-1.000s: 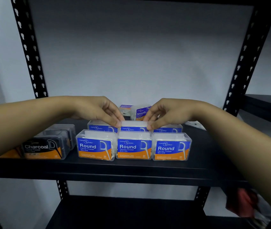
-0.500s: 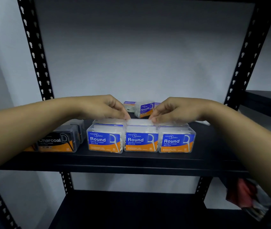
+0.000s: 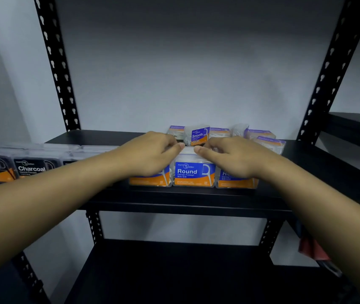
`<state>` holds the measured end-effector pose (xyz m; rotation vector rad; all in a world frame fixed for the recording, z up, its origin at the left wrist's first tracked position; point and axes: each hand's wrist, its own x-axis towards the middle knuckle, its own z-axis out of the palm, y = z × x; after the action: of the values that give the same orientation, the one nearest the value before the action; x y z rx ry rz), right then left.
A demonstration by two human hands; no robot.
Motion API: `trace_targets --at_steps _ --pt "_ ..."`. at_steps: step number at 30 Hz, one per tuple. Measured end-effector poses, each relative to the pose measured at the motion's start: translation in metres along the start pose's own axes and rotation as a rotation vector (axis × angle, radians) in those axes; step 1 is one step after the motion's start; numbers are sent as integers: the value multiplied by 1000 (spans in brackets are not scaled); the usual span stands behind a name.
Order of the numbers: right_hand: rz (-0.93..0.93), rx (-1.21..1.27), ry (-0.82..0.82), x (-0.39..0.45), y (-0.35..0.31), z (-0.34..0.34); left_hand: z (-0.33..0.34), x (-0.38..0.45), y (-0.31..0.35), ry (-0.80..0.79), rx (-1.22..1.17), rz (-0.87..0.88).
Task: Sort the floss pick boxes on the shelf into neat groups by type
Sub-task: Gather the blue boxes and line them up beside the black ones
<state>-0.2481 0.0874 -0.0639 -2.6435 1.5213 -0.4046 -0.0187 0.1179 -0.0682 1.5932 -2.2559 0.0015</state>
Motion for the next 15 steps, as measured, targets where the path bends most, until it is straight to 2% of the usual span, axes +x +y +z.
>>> trace_targets --at_steps 4,15 --pt "6 -15 95 -1 -3 7 0 0 2 12 -7 12" --pt "39 -22 141 -3 -9 10 8 -1 6 89 -7 -38"
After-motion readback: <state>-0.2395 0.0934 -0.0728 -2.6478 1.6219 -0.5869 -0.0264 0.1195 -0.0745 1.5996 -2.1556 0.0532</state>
